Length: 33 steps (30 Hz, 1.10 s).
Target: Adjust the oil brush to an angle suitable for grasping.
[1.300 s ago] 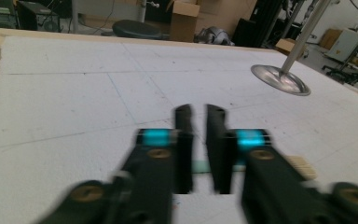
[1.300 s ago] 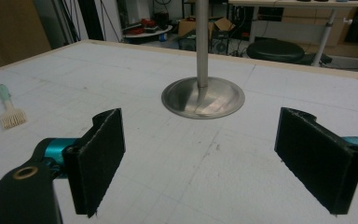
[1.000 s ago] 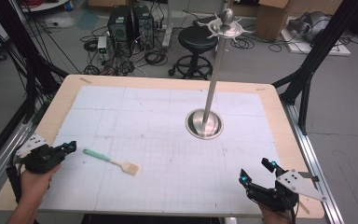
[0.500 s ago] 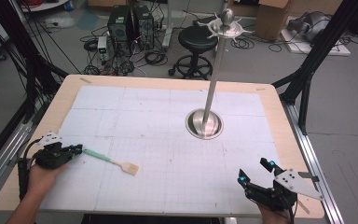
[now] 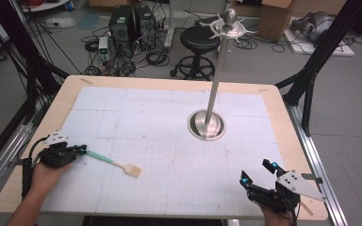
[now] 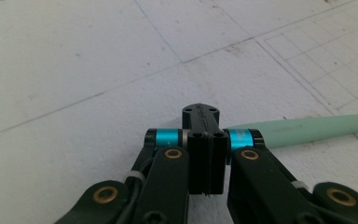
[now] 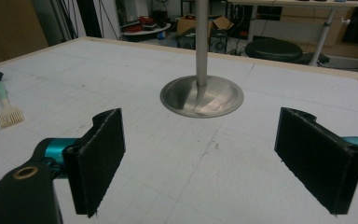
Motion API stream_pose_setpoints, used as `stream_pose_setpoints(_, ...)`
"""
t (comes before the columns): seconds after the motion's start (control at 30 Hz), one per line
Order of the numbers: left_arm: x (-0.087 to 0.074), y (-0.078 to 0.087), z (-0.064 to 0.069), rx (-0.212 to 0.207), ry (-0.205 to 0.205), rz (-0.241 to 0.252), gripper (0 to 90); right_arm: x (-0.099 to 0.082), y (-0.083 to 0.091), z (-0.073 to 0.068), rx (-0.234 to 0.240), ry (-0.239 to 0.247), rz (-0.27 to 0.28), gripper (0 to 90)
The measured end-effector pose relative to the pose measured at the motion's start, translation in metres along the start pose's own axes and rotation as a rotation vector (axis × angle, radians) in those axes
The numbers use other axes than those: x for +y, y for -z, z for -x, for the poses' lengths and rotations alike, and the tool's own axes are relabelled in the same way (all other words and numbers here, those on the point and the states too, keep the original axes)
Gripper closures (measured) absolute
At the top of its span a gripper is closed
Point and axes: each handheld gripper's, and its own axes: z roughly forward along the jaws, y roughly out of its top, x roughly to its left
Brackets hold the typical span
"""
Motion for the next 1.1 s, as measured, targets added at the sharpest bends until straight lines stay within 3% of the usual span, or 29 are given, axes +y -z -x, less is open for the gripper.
stream_pose_setpoints(0.17,0.001,-0.003,0.012,-0.05,-0.008,-0.004,89.8,0.0,-0.001,0.0,0.003,0.002,-0.006,14.9)
stream_pose_setpoints(0.23,0.002,-0.007,0.023,-0.079,-0.013,-0.004,89.8,0.0,0.0,0.0,0.001,0.006,-0.004,14.9)
stream_pose_setpoints(0.53,0.002,-0.009,0.043,-0.112,-0.024,-0.012,89.7,0.0,0.001,0.001,-0.002,-0.003,0.002,14.9)
stream_pose_setpoints(0.63,0.003,-0.01,0.052,-0.132,-0.041,-0.022,89.7,0.0,0.0,0.0,0.002,-0.005,-0.003,14.9)
stream_pose_setpoints(0.67,0.004,-0.012,0.06,-0.139,-0.069,-0.026,89.7,0.0,-0.001,0.0,0.005,-0.003,-0.001,15.0)
stream_pose_setpoints(0.7,0.004,-0.012,0.06,-0.139,-0.069,-0.026,89.7,0.0,-0.001,0.0,0.005,-0.003,-0.001,15.0)
stream_pose_setpoints(0.73,0.007,-0.015,0.064,-0.104,-0.106,-0.022,89.7,0.0,-0.001,0.0,0.007,0.0,0.001,15.2)
stream_pose_setpoints(0.77,0.007,-0.015,0.064,-0.104,-0.106,-0.022,89.8,0.0,-0.001,0.0,0.007,0.0,0.001,15.2)
stream_pose_setpoints(0.8,0.011,-0.018,0.059,-0.046,-0.095,-0.005,89.7,0.0,0.0,0.0,0.007,-0.004,-0.002,15.2)
stream_pose_setpoints(0.83,0.011,-0.018,0.059,-0.046,-0.095,-0.005,89.7,0.0,0.0,0.0,0.008,-0.005,-0.001,15.2)
stream_pose_setpoints(0.87,0.014,-0.02,0.052,-0.004,-0.077,-0.001,89.7,0.0,0.001,0.0,0.006,-0.005,-0.003,15.2)
stream_pose_setpoints(0.97,0.015,-0.024,0.045,0.004,-0.061,-0.016,89.7,0.0,0.001,0.001,0.003,-0.005,-0.001,15.2)
stream_pose_setpoints(1.1,0.017,-0.024,0.044,-0.025,-0.105,-0.021,89.7,-0.001,0.001,0.002,0.006,-0.01,-0.003,15.2)
